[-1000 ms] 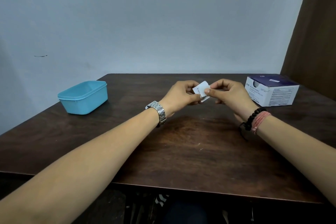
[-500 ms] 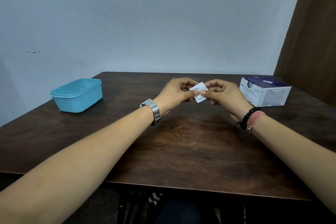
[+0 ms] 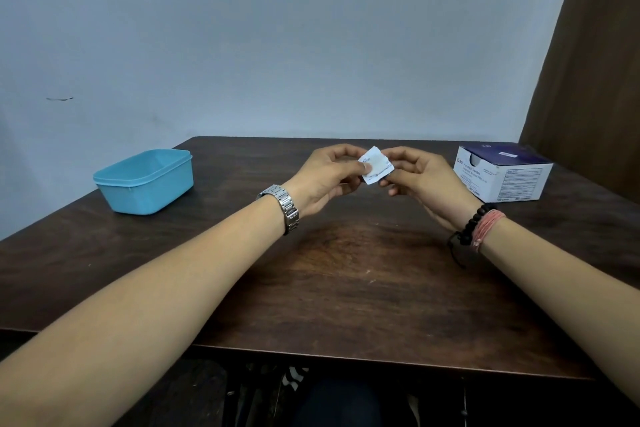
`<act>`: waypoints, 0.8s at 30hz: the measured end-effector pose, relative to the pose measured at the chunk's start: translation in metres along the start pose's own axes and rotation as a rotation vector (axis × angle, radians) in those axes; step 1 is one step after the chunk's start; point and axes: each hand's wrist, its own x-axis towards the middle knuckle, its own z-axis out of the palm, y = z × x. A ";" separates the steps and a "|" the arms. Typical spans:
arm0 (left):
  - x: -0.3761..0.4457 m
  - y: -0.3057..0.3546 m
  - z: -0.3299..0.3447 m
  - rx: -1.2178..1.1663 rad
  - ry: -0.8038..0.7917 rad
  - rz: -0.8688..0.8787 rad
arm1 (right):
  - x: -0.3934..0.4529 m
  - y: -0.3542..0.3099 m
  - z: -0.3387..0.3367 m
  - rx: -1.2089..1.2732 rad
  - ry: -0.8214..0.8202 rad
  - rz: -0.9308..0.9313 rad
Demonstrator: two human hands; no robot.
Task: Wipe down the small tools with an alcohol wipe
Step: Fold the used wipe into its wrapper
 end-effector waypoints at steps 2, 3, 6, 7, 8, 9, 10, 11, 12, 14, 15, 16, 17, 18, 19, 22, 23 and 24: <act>0.000 0.001 -0.001 -0.003 -0.010 -0.011 | -0.001 0.000 0.000 -0.003 -0.018 -0.025; 0.000 0.001 -0.001 0.006 -0.015 -0.010 | -0.001 0.000 0.000 -0.004 -0.019 -0.032; -0.001 0.000 0.001 0.031 -0.012 0.005 | -0.001 0.000 0.001 0.002 -0.008 -0.046; -0.001 -0.001 0.001 0.043 -0.005 0.015 | -0.001 0.001 0.000 0.001 0.000 -0.047; -0.001 -0.001 0.002 0.056 0.001 0.026 | -0.001 0.001 0.000 -0.004 0.011 -0.047; -0.001 -0.001 0.003 0.067 0.005 0.038 | 0.000 0.002 0.000 -0.012 0.023 -0.046; -0.002 -0.001 0.004 0.073 0.007 0.049 | 0.001 0.002 0.000 -0.022 0.036 -0.045; -0.002 -0.002 0.004 0.075 0.006 0.059 | 0.002 0.003 -0.001 -0.032 0.047 -0.044; -0.002 -0.002 0.005 0.073 0.002 0.068 | 0.002 0.004 -0.001 -0.039 0.058 -0.043; -0.003 -0.003 0.006 0.069 -0.013 0.085 | 0.003 0.004 -0.001 -0.046 0.075 -0.038; -0.003 -0.003 0.006 0.066 -0.022 0.090 | 0.003 0.004 -0.001 -0.047 0.083 -0.037; -0.003 -0.003 0.007 0.060 -0.033 0.093 | 0.003 0.003 -0.002 -0.042 0.092 -0.036; -0.002 -0.003 0.007 0.051 -0.042 0.092 | 0.003 0.003 -0.003 -0.034 0.103 -0.035; -0.002 -0.003 0.008 0.046 -0.050 0.086 | 0.003 0.003 -0.003 -0.024 0.115 -0.034; -0.003 -0.002 0.008 0.057 -0.052 0.082 | 0.004 0.003 -0.004 -0.021 0.128 -0.032; -0.001 -0.004 0.009 0.209 -0.024 0.131 | 0.003 0.002 -0.003 -0.050 0.167 -0.028; -0.001 -0.005 0.009 0.285 -0.004 0.163 | 0.003 0.002 -0.003 -0.052 0.176 -0.027; 0.000 -0.006 0.009 0.343 0.018 0.188 | 0.003 0.002 -0.002 -0.046 0.181 -0.026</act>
